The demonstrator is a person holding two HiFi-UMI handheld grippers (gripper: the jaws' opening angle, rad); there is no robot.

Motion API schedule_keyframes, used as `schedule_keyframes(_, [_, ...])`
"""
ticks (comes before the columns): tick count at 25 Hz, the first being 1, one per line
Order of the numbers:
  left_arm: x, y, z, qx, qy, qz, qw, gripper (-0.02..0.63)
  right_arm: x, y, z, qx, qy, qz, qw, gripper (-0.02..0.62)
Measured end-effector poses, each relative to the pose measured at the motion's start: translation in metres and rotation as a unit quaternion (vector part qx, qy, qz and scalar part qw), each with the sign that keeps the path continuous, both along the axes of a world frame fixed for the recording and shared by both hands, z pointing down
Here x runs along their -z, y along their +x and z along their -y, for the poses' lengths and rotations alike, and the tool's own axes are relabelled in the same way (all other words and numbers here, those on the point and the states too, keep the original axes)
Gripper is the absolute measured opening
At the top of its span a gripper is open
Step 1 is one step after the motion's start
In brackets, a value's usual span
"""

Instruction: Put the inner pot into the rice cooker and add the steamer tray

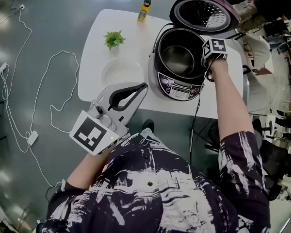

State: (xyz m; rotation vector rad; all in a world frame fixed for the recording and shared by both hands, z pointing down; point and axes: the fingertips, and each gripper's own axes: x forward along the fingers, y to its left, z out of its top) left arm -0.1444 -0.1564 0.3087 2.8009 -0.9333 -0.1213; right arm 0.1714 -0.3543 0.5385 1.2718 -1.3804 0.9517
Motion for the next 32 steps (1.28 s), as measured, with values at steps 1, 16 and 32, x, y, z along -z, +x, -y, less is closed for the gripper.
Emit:
schedule_keyframes(1, [0.000,-0.001,0.000,0.001,0.000,-0.001,1.0000,0.005,-0.001,0.000,-0.002,-0.011,-0.002,0.009,1.000,0.015])
schedule_keyframes(16, [0.001,-0.006,0.001,-0.009,0.004,-0.018,0.9998,0.005,-0.004,-0.002,-0.022,-0.108,0.002,0.097,0.989,0.037])
schedule_keyframes(32, [0.005,0.001,-0.002,-0.024,0.014,-0.024,0.9993,0.005,-0.005,-0.006,-0.043,-0.149,-0.014,0.153,0.977,0.044])
